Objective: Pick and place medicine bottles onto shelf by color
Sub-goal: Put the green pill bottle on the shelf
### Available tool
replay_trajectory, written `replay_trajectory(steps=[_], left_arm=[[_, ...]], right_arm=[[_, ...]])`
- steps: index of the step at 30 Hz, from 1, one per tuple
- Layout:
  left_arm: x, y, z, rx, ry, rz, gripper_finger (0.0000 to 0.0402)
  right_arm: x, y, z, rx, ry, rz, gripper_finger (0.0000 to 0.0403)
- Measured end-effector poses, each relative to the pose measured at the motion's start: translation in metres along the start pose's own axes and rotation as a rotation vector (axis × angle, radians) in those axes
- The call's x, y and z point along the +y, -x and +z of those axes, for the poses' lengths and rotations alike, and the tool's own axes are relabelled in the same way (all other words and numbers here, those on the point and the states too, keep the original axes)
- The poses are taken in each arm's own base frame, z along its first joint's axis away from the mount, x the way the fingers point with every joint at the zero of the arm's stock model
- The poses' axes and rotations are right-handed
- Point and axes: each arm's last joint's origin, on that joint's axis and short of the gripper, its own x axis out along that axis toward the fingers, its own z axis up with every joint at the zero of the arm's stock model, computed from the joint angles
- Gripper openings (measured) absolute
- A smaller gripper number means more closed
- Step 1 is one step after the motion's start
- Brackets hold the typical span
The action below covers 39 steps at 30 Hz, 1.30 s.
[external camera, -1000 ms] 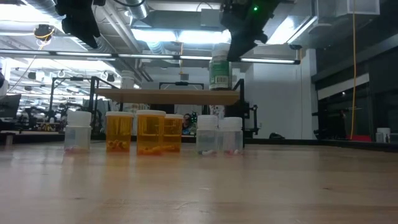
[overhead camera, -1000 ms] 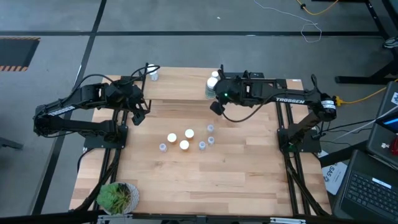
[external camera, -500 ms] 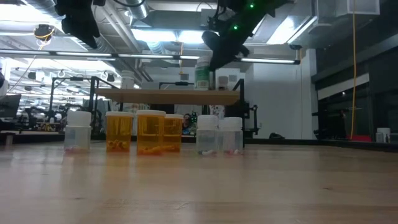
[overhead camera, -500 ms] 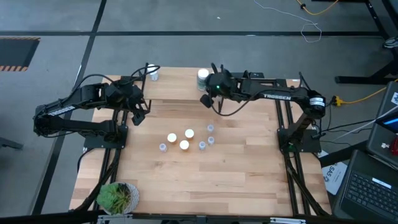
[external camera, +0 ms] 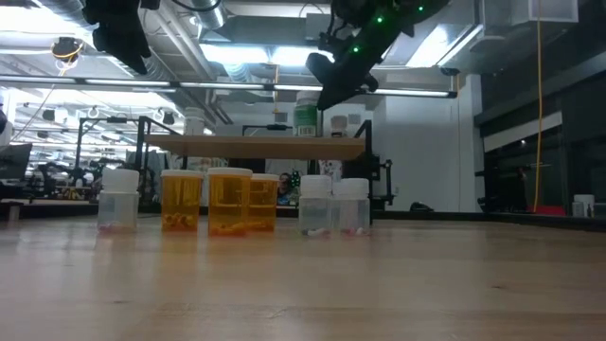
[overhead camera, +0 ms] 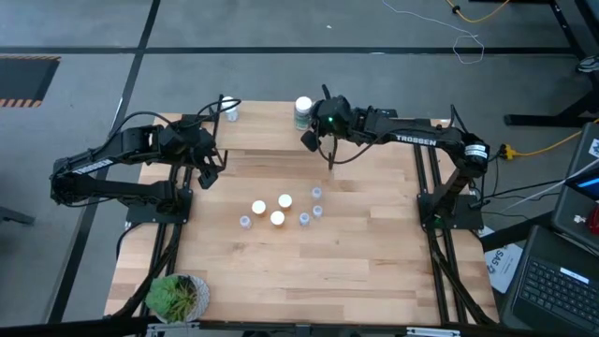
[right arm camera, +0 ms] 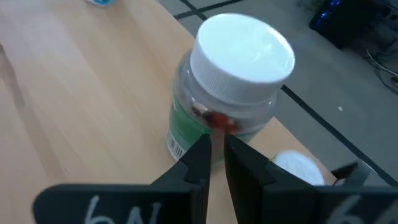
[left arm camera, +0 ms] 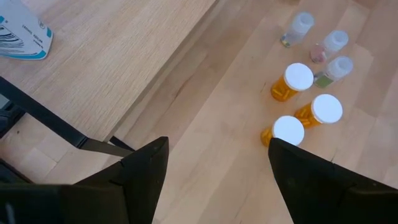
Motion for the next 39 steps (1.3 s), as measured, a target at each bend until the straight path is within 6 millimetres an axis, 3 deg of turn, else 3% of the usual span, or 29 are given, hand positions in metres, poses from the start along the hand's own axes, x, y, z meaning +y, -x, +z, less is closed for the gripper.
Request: replay_trajectory(steps=[19, 32, 39], left_arm=[[0.0, 0.0, 0.0, 0.0, 0.0, 0.0, 0.0271], [0.0, 0.0, 0.0, -0.001, 0.0, 0.0, 0.0271], [0.0, 0.0, 0.0, -0.001, 0.0, 0.0, 0.0271]], right_arm=[[-0.02, -0.008, 0.008, -0.06, -0.031, -0.006, 0.0048], [-0.012, -0.034, 0.003, -0.091, -0.015, 0.041, 0.0048], [-0.012, -0.035, 0.006, -0.129, -0.002, 0.057, 0.0048]])
